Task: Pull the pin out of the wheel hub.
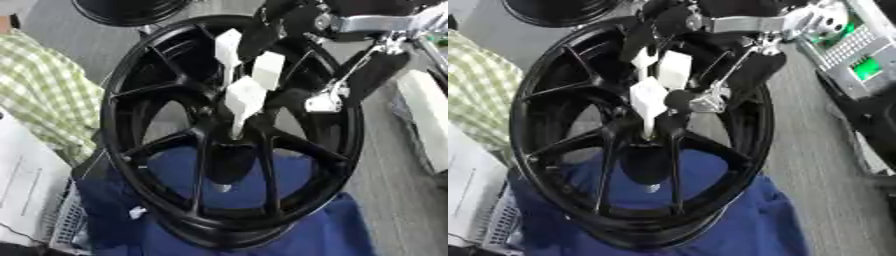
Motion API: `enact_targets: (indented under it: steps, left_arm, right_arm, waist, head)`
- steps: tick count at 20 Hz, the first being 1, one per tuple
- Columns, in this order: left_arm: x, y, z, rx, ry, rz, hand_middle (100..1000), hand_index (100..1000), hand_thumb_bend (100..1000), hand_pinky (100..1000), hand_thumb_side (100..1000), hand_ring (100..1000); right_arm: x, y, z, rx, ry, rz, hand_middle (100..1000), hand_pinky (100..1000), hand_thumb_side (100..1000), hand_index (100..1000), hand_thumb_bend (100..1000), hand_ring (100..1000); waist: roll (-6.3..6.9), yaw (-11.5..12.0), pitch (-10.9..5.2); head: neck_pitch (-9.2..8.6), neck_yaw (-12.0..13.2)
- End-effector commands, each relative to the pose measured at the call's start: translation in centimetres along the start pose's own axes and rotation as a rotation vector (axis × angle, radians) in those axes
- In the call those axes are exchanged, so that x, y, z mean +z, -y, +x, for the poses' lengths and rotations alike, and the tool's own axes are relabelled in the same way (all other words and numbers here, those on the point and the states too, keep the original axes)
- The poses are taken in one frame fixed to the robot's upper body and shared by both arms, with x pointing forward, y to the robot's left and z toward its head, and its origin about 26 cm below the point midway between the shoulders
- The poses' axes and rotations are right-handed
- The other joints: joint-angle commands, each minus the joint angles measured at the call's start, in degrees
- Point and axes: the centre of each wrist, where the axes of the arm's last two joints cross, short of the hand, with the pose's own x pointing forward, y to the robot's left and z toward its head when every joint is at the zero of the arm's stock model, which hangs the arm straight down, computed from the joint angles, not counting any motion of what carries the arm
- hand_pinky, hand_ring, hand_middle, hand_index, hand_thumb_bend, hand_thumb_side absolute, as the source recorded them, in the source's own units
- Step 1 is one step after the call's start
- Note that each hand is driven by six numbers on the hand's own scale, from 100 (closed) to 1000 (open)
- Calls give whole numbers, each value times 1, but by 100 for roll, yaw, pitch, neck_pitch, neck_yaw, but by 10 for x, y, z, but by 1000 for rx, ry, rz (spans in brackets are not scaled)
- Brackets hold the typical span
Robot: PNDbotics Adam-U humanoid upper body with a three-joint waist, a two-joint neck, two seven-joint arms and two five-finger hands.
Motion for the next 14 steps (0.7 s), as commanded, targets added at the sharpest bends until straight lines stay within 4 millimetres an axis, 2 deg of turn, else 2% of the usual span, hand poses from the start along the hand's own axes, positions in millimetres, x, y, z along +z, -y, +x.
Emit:
enact_targets:
  steps: [1,7,14]
  left_arm:
    - [-6,-5,9,-24,25,-9,526,764,321,844,761,545]
    - [-6,-5,9,-19,25,-7,524,762,323,845,761,543]
    - [-6,-4,9,-17,24,-4,523,761,325,846,763,541]
  right_arm:
    - [-1,9,4,112,47,100,748,780,397,853,265,615]
    - [-3,8,3,157,6,128,744,756,483,850,310,611]
    - [-6,0,0,194,-41,163,735,744,491,850,303,602]
  waist:
    - [7,16,-87]
    - [-24,57,-80]
    - [-61,57,-56]
  head:
    - [28,-19]
    - [28,-14]
    - [28,-57]
